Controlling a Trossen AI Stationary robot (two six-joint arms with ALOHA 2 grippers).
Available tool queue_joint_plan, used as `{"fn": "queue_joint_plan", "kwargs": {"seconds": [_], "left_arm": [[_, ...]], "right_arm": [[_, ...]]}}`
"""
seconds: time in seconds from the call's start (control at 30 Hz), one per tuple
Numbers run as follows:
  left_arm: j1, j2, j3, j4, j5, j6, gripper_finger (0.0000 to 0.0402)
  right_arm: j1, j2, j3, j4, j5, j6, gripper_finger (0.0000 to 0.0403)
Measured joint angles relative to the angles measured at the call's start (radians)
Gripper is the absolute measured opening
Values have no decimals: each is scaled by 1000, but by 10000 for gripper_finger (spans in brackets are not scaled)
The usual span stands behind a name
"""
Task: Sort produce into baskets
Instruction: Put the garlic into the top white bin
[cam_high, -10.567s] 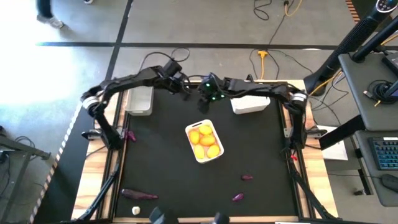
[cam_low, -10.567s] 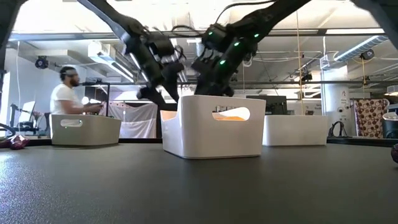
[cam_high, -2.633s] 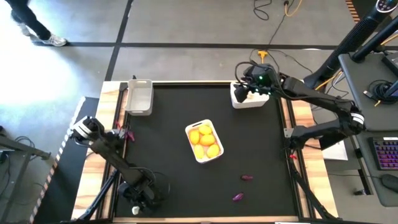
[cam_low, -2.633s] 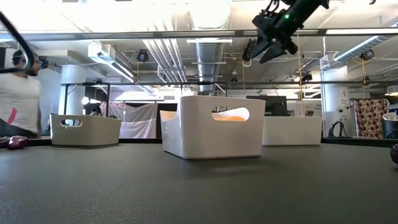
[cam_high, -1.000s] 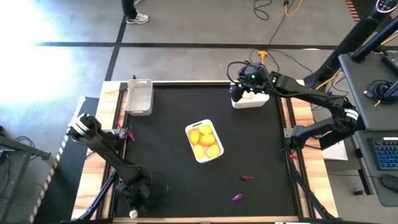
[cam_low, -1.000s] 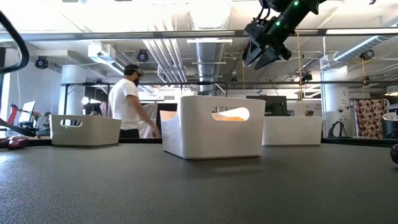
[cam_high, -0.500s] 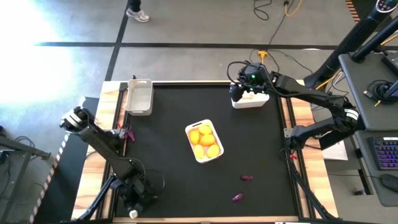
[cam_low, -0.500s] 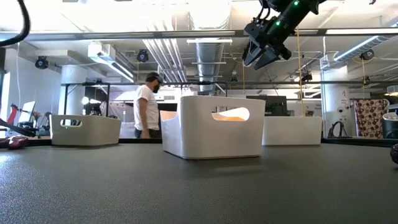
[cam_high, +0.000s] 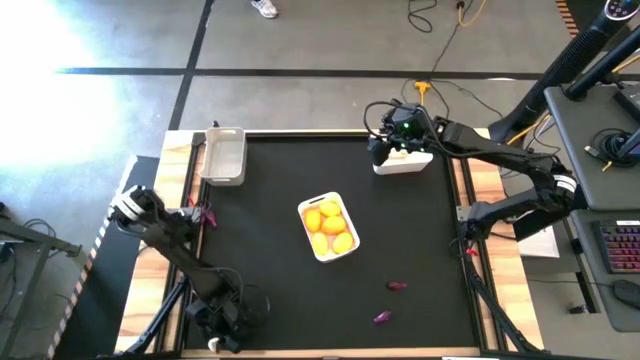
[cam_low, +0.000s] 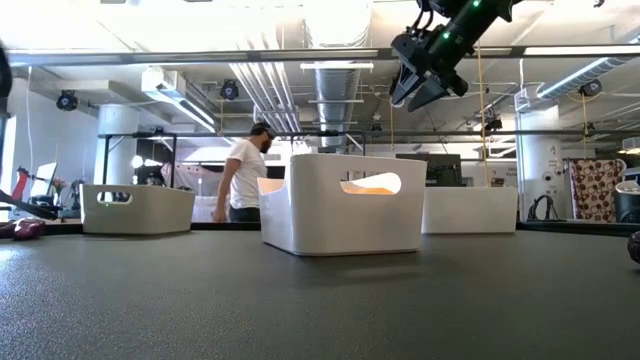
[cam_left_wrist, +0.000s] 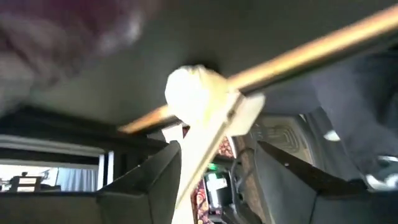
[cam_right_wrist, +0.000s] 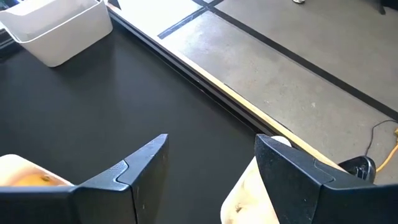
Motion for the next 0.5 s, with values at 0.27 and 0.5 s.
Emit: {"fn": "queue_joint_plan", "kwargs": {"seconds": [0.27, 0.5], "left_arm": [[-4, 69, 10, 40, -33, -7, 178], [-4, 78, 15, 58, -17, -16, 119]], "right_arm": [[15, 0, 0, -5, 0, 0, 228], [33, 0, 0, -34, 0, -9, 228]]}}
